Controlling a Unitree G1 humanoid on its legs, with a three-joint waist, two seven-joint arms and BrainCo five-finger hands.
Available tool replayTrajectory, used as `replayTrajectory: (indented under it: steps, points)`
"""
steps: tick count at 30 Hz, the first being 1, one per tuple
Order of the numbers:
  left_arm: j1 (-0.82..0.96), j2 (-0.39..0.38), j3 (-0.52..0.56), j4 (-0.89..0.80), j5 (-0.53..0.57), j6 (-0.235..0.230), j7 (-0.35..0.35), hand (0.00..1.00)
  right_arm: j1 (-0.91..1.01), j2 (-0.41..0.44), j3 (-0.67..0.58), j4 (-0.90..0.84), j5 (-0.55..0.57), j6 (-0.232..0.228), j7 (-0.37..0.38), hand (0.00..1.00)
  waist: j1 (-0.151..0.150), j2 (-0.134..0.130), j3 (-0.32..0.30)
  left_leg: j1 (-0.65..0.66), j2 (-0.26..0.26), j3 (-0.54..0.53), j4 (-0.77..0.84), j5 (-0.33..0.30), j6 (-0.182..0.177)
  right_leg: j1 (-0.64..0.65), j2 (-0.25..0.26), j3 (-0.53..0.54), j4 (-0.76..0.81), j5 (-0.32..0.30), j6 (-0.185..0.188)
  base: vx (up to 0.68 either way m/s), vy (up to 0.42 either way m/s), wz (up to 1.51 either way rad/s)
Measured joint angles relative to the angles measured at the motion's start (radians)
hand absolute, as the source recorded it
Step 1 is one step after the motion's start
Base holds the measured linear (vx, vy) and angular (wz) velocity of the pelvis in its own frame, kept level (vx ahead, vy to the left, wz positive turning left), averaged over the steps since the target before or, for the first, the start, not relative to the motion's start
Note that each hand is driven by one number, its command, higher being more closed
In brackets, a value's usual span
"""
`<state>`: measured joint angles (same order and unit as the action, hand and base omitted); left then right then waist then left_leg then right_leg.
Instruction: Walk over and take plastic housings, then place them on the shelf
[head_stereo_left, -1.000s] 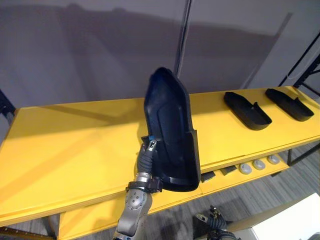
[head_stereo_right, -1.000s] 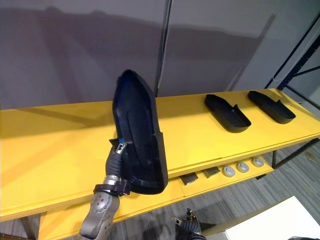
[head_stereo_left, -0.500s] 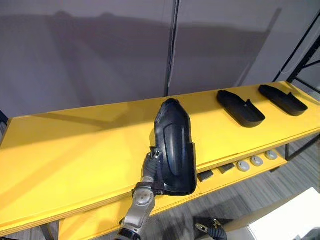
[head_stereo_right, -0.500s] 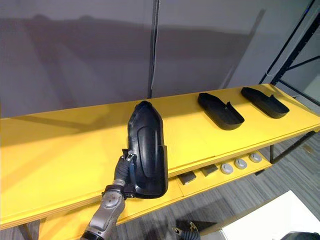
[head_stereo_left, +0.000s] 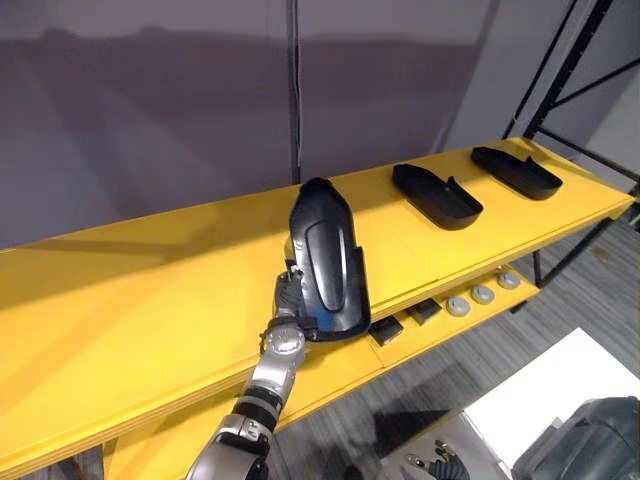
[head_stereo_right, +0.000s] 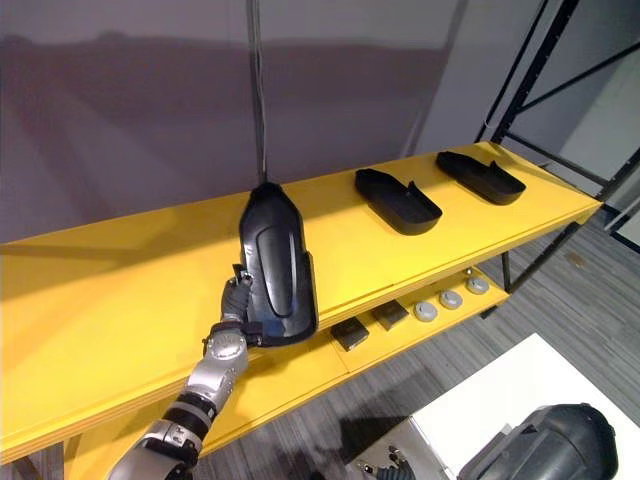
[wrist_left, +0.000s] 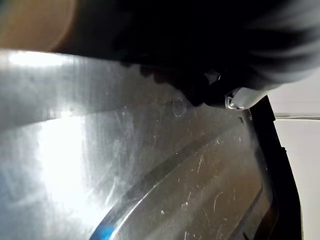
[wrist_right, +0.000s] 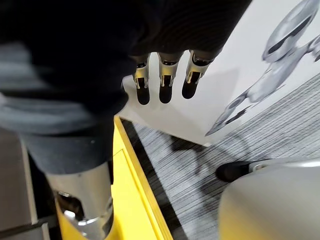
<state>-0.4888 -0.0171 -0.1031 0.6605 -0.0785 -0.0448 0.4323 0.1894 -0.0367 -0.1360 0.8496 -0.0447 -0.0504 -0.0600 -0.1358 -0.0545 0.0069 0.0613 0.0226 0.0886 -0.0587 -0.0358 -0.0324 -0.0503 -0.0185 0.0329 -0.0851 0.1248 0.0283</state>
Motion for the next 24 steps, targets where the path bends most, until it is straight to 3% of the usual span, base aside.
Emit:
replayTrajectory:
  steps: [4, 11, 12, 24]
  points:
    - [-0.057, 0.012, 0.043, 0.036, -0.022, 0.002, 0.022, 1.0, -0.006, -0.002, 0.0, 0.0, 0.0, 0.0, 0.0, 0.0, -0.017, 0.005, 0.006, 0.015, 0.003, 0.02, -0.009, 0.003, 0.004, -0.002, 0.006, 0.016, 0.0, 0.0, 0.0, 0.09, 0.012, -0.14]
    - [-0.126, 0.017, 0.09, 0.081, -0.095, 0.008, 0.042, 1.0, -0.015, -0.003, 0.0, -0.001, 0.0, 0.0, 0.0, 0.0, -0.021, 0.007, 0.025, 0.015, 0.003, 0.024, -0.009, 0.001, 0.001, -0.004, 0.005, 0.021, 0.0, 0.0, 0.0, 0.0, 0.001, -0.01]
    - [-0.131, 0.017, 0.091, 0.086, -0.095, 0.009, 0.041, 0.0, -0.017, -0.004, 0.0, -0.002, 0.0, 0.0, 0.0, 0.0, -0.021, 0.007, 0.028, 0.014, 0.003, 0.026, -0.009, 0.001, 0.0, -0.004, 0.006, 0.023, 0.0, 0.0, 0.0, -0.03, -0.007, -0.03]
    - [-0.187, -0.021, 0.118, 0.112, -0.119, 0.019, 0.039, 0.0, -0.027, -0.003, -0.001, -0.012, 0.0, 0.0, 0.001, 0.0, -0.02, 0.011, 0.034, 0.01, 0.006, 0.044, -0.011, -0.001, -0.003, -0.017, 0.01, 0.036, 0.0, 0.001, -0.001, 0.0, -0.004, -0.04]
